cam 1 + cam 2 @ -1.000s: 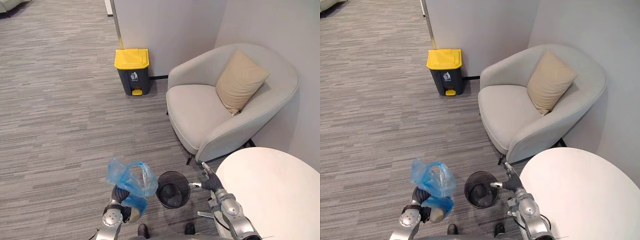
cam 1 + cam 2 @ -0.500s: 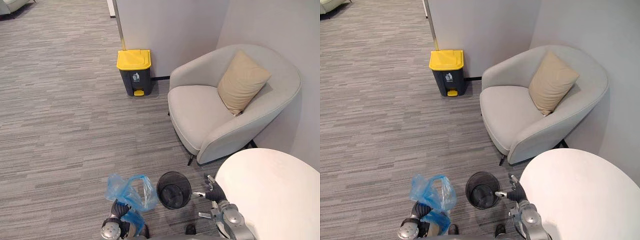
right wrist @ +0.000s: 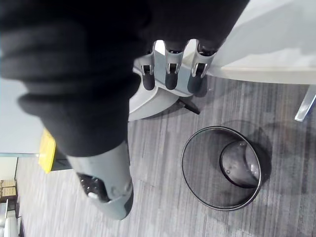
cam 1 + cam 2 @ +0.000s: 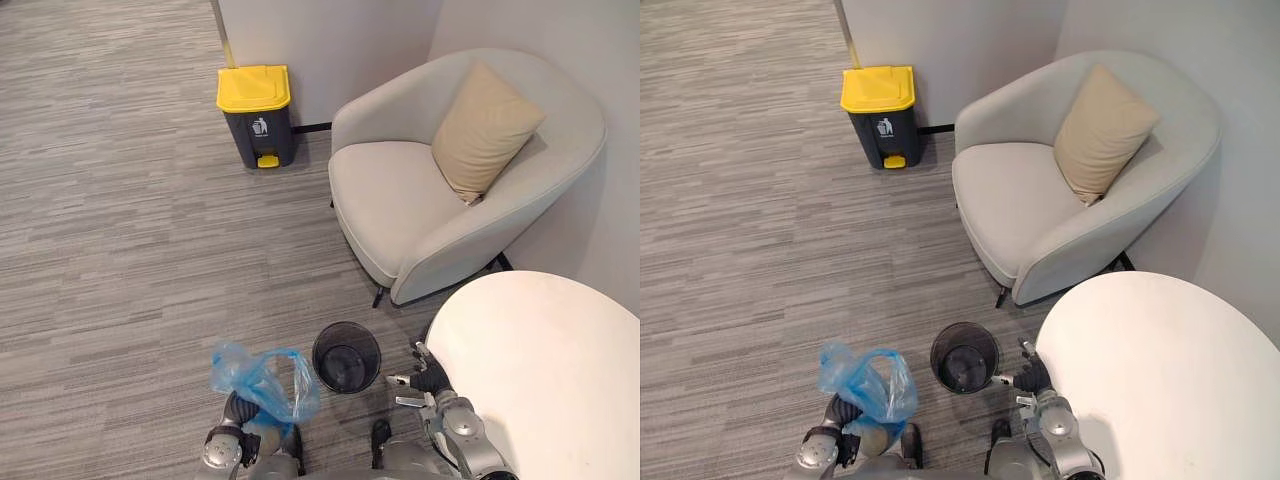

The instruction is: Gather rubbish on tea table into small bin, then transfer packed bag to large trash can.

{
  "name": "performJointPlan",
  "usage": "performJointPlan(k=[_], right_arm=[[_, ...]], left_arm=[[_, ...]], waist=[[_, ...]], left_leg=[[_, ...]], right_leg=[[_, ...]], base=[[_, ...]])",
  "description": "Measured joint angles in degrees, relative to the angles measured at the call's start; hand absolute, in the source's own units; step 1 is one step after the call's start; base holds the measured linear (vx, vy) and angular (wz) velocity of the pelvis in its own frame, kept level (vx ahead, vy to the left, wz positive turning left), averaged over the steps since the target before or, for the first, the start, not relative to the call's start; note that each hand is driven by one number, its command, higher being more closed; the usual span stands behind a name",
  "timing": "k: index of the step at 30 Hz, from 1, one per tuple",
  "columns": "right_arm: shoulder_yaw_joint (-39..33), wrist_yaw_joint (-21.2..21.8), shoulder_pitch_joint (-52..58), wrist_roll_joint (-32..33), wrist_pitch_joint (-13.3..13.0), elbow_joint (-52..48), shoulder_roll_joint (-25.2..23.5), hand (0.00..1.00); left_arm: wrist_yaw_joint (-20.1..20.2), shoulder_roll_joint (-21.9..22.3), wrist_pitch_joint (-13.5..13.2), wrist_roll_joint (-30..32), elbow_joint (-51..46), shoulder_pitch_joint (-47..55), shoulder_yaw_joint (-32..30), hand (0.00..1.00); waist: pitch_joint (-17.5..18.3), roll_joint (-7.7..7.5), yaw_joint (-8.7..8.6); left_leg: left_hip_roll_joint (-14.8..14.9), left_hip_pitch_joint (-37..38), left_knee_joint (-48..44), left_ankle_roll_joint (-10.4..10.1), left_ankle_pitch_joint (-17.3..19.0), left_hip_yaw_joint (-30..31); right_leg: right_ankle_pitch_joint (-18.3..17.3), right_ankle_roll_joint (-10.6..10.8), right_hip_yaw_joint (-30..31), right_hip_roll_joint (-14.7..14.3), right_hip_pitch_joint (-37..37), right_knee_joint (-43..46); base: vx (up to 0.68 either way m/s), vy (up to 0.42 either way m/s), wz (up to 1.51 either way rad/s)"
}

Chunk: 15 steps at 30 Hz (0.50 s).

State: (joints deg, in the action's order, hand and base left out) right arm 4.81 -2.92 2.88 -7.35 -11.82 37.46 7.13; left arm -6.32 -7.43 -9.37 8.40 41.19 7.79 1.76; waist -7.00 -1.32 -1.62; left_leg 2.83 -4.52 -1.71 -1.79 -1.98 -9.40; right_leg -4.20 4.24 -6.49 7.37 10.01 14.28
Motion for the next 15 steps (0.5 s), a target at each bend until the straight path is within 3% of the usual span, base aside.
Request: performJointPlan(k=[1,3,4,5,6,8,10,12,13,15], right_arm=[[0.32,-0.54,-0.17,0.01,-0.01,-0.63,-0.01,0.0],[0.72,-0.67,0.17,0.02,0.0,-0.79,-0.42,0.0],[0.78,-0.68,-0.39,0.02,-0.08,-0.84,-0.56,0.0],[0.79,-0.72,-0.98,0.03,-0.1,-0.89,-0.45,0.0],[0.81,-0.85,-1.92,0.06,-0.1,-1.54,0.2,0.0],[0.66,-1.57,-3.33,0.15,-0.22,-3.15,0.77,0.0],[0.46,-2.53,-3.55,0.76,-0.23,-3.17,0.45,0.0],[-0.09,-3.27,-3.56,1.25,-0.18,-3.32,0.46,0.0],[-0.96,-3.43,-3.61,1.34,-0.13,-3.83,-0.24,0.0],[-2.1,-3.51,-3.16,2.17,-0.08,-5.28,-0.53,0.0]], left_arm=[[-0.03,0.07,-0.17,-0.06,-1.69,-0.22,-0.28,1.0],[-0.04,-0.23,-0.63,-0.09,-3.25,-0.54,-0.24,1.0],[-0.06,-0.12,-1.0,-0.43,-4.12,-0.21,-0.28,1.0],[-0.06,-0.18,-0.97,-0.57,-4.58,-0.03,-0.58,1.0],[-0.12,1.44,-0.96,-1.04,-5.09,0.1,-1.57,1.0],[-0.13,3.35,-1.08,-1.32,-5.24,1.26,-1.38,1.0],[-0.1,3.33,-1.07,-1.61,-5.28,1.62,-0.64,1.0],[-0.1,3.17,-1.07,-1.73,-5.7,1.56,0.11,1.0],[-0.02,3.23,-1.06,-1.72,-6.34,0.46,0.53,1.0],[-0.01,3.31,-1.06,-1.7,-7.88,0.15,0.51,1.0]], waist=[[-0.32,0.04,0.43],[-0.62,-0.48,0.55],[-0.41,-1.8,1.26],[-0.61,-1.85,1.73],[-0.64,-0.45,3.65],[-1.21,2.41,4.66],[-1.58,2.83,4.32],[-1.64,2.94,3.99],[-2.26,2.22,3.72],[-2.94,1.16,3.82]], left_leg=[[0.86,-1.38,-1.56,0.63,0.49,-0.17],[-0.2,-2.22,-3.84,0.84,0.65,1.69],[-0.93,-3.59,-5.72,0.69,0.74,2.76],[-0.89,-4.59,-6.71,0.46,0.9,3.05],[0.27,-6.74,-7.42,-0.31,0.48,3.2],[2.89,-8.37,-6.21,-2.17,-1.75,5.34],[3.7,-8.18,-3.92,-3.18,-4.25,7.02],[4.14,-8.1,0.02,-5.91,-8.76,7.68],[4.08,-9.14,-2.08,-6.35,-8.2,5.9],[4.03,-10.04,-11.28,-2.83,-2.65,1.69]], right_leg=[[-2.36,1.3,0.6,-0.04,0.55,3.23],[-9.24,2.53,2.05,0.85,1.95,16.88],[-11.61,2.66,2.8,1.01,1.16,17.52],[-12.11,2.21,3.41,0.87,0.99,15.79],[-11.63,-0.97,3.58,-1.0,0.0,10.64],[-7.63,-2.3,1.27,-4.09,-1.34,4.69],[-6.49,-3.3,-1.28,-5.06,-2.39,3.2],[-5.58,-4.49,-4.33,-4.96,-2.53,2.38],[-4.85,-5.11,-6.01,-3.8,-2.32,1.88],[-4.1,-4.93,-7.02,-1.58,-2.21,1.89]], base=[[-0.04,-0.012,0.23],[-0.05,-0.086,0.7],[-0.06,-0.133,0.75],[-0.09,-0.125,0.29],[-0.1,-0.06,0.04],[-0.19,-0.071,0.17],[-0.2,-0.11,0.54],[-0.19,-0.092,0.74],[-0.13,-0.009,0.54],[-0.13,0.023,0.54]])
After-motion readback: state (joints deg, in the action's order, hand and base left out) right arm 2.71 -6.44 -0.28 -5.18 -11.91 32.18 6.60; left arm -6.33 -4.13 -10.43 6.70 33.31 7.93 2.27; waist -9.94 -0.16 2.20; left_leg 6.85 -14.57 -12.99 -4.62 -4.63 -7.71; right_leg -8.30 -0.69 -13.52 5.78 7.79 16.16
